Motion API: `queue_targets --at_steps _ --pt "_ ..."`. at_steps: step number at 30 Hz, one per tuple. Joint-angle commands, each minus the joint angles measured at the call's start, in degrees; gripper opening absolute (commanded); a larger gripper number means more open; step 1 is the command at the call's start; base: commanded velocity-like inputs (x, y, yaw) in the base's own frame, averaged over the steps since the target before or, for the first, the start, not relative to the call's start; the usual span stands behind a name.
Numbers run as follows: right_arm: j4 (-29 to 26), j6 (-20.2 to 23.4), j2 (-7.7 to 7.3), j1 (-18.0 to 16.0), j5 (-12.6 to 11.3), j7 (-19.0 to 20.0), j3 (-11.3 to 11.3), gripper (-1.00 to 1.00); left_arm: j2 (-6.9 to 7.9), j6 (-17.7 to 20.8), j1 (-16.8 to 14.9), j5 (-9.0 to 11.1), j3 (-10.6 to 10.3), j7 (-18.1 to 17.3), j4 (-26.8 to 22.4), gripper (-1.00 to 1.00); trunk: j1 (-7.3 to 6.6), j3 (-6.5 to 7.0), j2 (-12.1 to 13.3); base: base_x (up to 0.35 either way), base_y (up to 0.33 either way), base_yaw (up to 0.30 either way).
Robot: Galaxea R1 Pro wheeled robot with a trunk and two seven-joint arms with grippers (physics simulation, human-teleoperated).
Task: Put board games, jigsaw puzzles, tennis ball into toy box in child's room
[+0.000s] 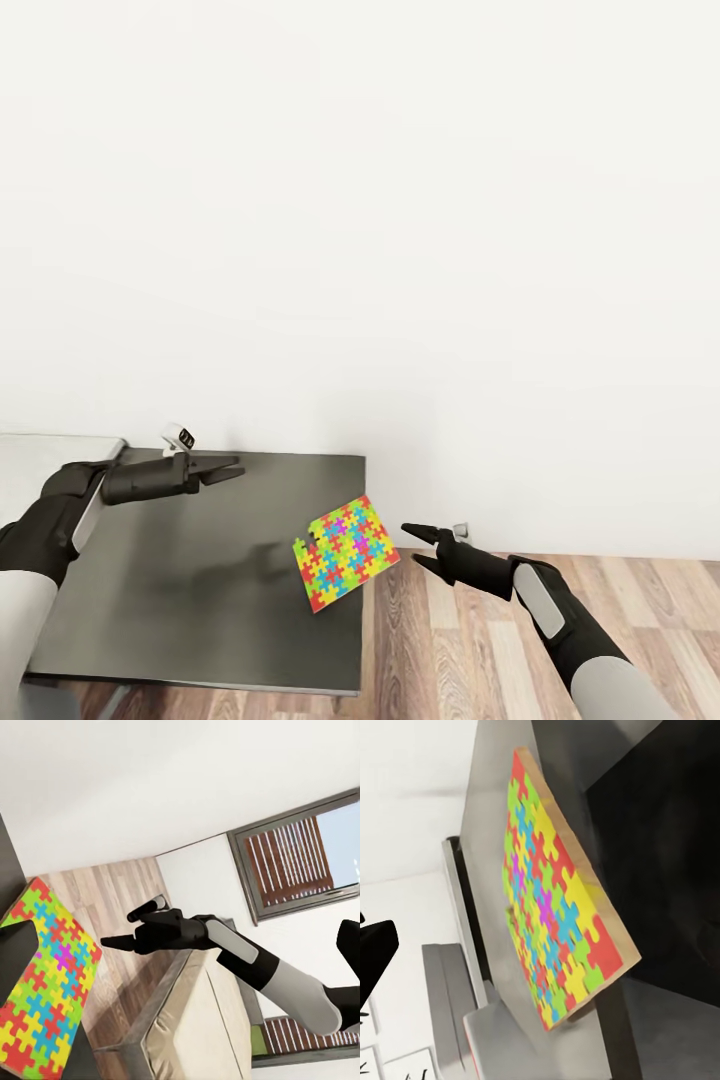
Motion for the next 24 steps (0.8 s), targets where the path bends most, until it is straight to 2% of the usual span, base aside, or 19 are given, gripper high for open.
queue_targets --at_steps 1,8,24 --pt "0.0 0.3 0.03 0.0 0.0 0.2 -0.1 1.0 0.0 0.6 0.0 0.0 0.0 -0.2 0.0 1.0 0.01 -0.06 -0.1 0.0 0.103 0.0" --pt "0.0 0.3 -0.08 -0.1 0.0 0.2 -0.1 1.0 -0.02 0.6 0.0 0.0 0.0 -0.2 0.0 1.0 0.01 -0.06 -0.1 0.0 0.131 0.0" --pt "0.0 0.3 0.03 0.0 0.0 0.2 -0.1 1.0 -0.02 0.5 0.0 -0.1 0.0 -0.2 0.0 1.0 0.23 -0.24 -0.5 0.0 0.012 0.0"
